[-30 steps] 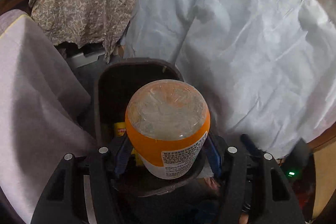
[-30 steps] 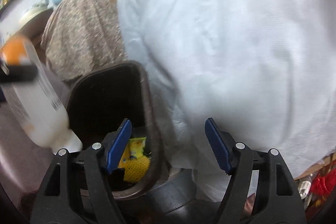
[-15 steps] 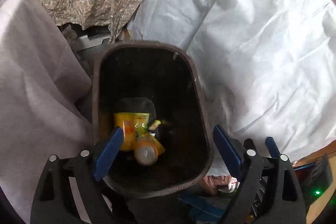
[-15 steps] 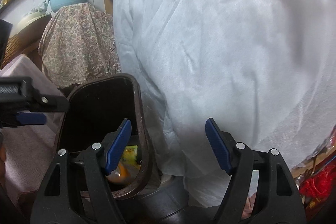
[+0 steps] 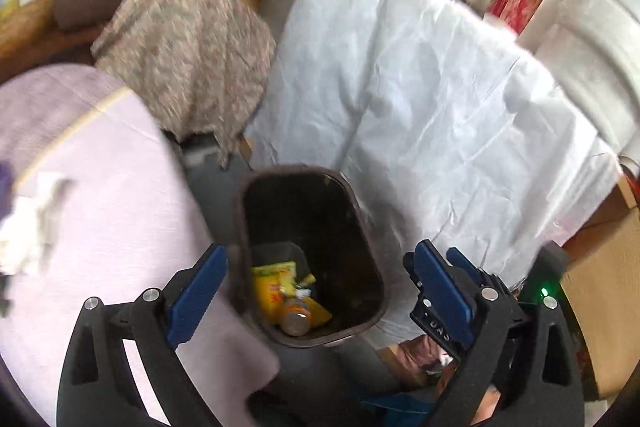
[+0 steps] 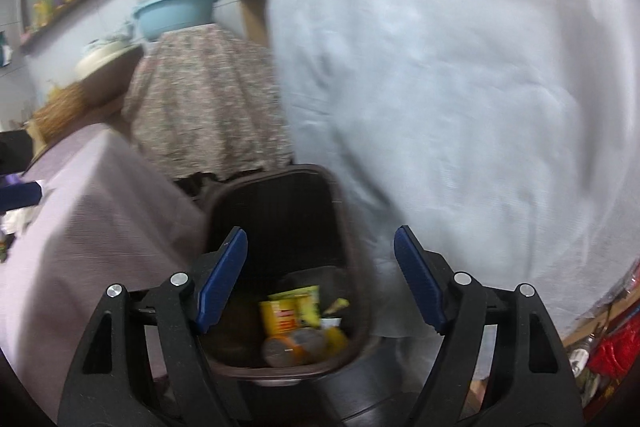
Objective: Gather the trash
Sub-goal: 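Move both open tools back over the table toward the remaining trash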
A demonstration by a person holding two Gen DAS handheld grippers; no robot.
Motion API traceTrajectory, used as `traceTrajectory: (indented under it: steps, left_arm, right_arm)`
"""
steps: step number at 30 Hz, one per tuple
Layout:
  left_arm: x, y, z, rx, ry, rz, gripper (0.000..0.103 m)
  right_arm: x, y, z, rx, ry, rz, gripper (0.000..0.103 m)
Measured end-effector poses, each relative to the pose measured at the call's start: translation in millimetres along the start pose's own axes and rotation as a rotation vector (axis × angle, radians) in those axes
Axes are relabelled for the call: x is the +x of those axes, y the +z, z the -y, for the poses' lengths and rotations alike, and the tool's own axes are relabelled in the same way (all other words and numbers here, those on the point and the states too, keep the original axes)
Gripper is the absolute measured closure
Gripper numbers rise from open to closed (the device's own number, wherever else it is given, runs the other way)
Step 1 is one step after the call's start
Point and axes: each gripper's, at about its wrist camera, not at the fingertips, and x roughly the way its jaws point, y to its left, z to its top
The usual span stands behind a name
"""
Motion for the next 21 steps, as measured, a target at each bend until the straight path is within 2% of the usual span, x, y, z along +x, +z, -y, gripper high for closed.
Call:
traceTrajectory:
  steps: [4, 8, 11, 16, 19, 21]
  left_arm:
    - [-41, -6, -28, -0.034, 0.037, 0.069, 0.008]
    - [-80, -19, -65, -0.079, 0.116, 0.132, 0.008]
    - [-106, -34, -91, -0.097, 0.205, 0.171, 0.008]
    - [-137, -56, -135, -0.161, 0.303, 0.193, 0.008]
    - [-153, -70, -165, -0.219, 0.358, 0.199, 0.008]
    - [-162, -79, -186, -0.270, 0.379, 0.202, 0.008]
  right_arm:
    - [-6, 5, -29, -0.034, 0.085, -0.015, 0.027]
    - [-12, 8, -68, -0.084, 0.180, -0.031, 0.027]
    - [-20, 7, -95, -0.123, 0.240, -0.033, 0.027]
    - [-31, 6, -138, -0.186, 0.342, -0.050, 0.026]
    - [-34, 6, -163, -0.225, 0.381, -0.063, 0.020]
    - [-38, 6, -184, -0.268, 0.415, -0.069, 0.020]
